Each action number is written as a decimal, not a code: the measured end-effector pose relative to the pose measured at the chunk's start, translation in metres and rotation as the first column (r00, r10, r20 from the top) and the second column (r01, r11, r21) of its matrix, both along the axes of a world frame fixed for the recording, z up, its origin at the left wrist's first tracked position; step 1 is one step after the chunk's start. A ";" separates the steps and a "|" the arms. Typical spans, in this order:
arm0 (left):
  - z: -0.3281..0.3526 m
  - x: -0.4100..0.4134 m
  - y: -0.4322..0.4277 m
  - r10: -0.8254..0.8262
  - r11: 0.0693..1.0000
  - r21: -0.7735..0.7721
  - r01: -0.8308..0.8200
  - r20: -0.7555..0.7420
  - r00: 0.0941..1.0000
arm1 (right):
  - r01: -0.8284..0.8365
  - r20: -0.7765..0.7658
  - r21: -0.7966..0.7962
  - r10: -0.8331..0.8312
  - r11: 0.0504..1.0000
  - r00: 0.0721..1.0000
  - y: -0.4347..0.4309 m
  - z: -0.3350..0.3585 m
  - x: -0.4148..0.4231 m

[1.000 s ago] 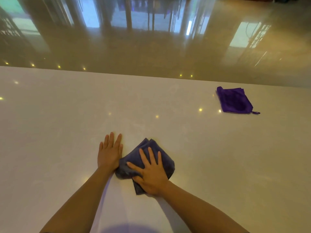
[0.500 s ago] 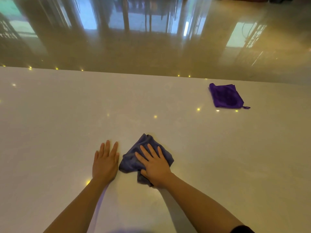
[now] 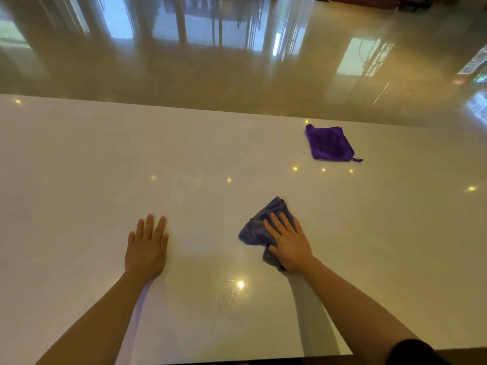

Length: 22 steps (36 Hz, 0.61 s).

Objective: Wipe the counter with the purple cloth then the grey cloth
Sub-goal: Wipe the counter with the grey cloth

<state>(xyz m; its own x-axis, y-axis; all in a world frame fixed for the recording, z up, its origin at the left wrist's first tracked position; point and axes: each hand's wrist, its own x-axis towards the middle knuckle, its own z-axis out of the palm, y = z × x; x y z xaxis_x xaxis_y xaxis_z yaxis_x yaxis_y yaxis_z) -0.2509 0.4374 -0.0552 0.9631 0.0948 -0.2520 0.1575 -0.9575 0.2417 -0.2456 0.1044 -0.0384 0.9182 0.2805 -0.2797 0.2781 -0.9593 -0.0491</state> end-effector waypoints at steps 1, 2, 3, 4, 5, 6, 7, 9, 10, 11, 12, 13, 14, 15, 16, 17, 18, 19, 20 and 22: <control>0.000 0.000 0.000 0.000 1.000 -0.002 0.000 0.005 1.000 | 0.014 0.008 -0.017 -0.014 1.000 1.000 -0.010 0.001 -0.002; 0.001 0.000 0.000 0.000 1.000 -0.003 0.000 0.007 1.000 | 0.033 0.010 -0.036 -0.032 0.999 0.999 -0.020 0.002 -0.004; 0.001 -0.001 0.000 0.000 1.000 -0.004 0.000 0.008 1.000 | 0.055 0.009 -0.059 -0.054 0.997 0.998 -0.031 0.003 -0.006; 0.001 -0.002 0.000 -0.001 1.000 -0.005 0.001 0.010 1.000 | 0.076 0.006 -0.087 -0.075 0.993 0.997 -0.042 0.005 -0.008; 0.000 -0.002 0.001 -0.001 1.000 -0.005 0.001 0.012 1.000 | 0.094 0.002 -0.115 -0.094 0.989 0.996 -0.052 0.006 -0.011; 0.000 -0.003 0.001 -0.001 1.000 -0.004 0.001 0.013 1.000 | 0.110 -0.005 -0.141 -0.112 0.984 0.994 -0.061 0.008 -0.014; 0.000 -0.003 0.001 -0.001 1.000 -0.003 0.001 0.013 1.000 | 0.125 -0.012 -0.158 -0.128 0.979 0.992 -0.069 0.010 -0.016; 0.000 -0.004 0.001 0.001 1.000 -0.007 -0.001 0.016 1.000 | 0.152 -0.026 -0.188 -0.160 0.970 0.987 -0.082 0.013 -0.021; 0.000 -0.004 0.001 0.002 1.000 -0.010 -0.001 0.017 1.000 | 0.161 -0.035 -0.214 -0.172 0.963 0.985 -0.087 0.015 -0.022; 0.000 -0.004 0.002 0.003 1.000 -0.014 -0.003 0.016 1.000 | 0.164 -0.042 -0.248 -0.180 0.955 0.983 -0.090 0.017 -0.023; 0.000 -0.003 0.000 0.001 1.000 -0.019 0.000 0.017 1.000 | 0.171 -0.048 -0.276 -0.192 0.946 0.980 -0.095 0.019 -0.024; 0.000 -0.004 0.001 -0.001 1.000 -0.022 0.001 0.016 1.000 | 0.182 -0.053 -0.289 -0.206 0.940 0.977 -0.097 0.020 -0.024; 0.000 -0.003 0.001 -0.002 1.000 -0.023 0.002 0.015 1.000 | 0.195 -0.058 -0.291 -0.220 0.937 0.974 -0.097 0.021 -0.024; 0.000 -0.003 0.002 -0.003 1.000 -0.023 0.003 0.015 1.000 | 0.208 -0.060 -0.290 -0.235 0.934 0.970 -0.097 0.021 -0.025; 0.000 -0.003 0.002 -0.004 1.000 -0.022 0.004 0.013 1.000 | 0.224 -0.059 -0.286 -0.251 0.932 0.966 -0.097 0.022 -0.026; -0.001 -0.003 0.002 -0.001 1.000 -0.024 0.002 0.010 1.000 | 0.247 -0.061 -0.269 -0.273 0.931 0.960 -0.095 0.021 -0.027; -0.001 -0.003 0.001 0.002 1.000 -0.026 -0.001 0.007 1.000 | 0.273 -0.066 -0.244 -0.297 0.931 0.953 -0.093 0.020 -0.028; 0.000 -0.003 0.001 0.005 1.000 -0.028 -0.005 0.006 1.000 | 0.295 -0.073 -0.214 -0.316 0.931 0.946 -0.090 0.019 -0.029; 0.000 -0.004 0.001 0.007 1.000 -0.026 -0.007 0.008 1.000 | 0.307 -0.079 -0.188 -0.326 0.933 0.942 -0.086 0.018 -0.030; -0.001 -0.003 0.000 0.009 1.000 -0.026 -0.008 0.016 1.000 | 0.319 -0.092 -0.131 -0.332 0.939 0.939 -0.075 0.014 -0.032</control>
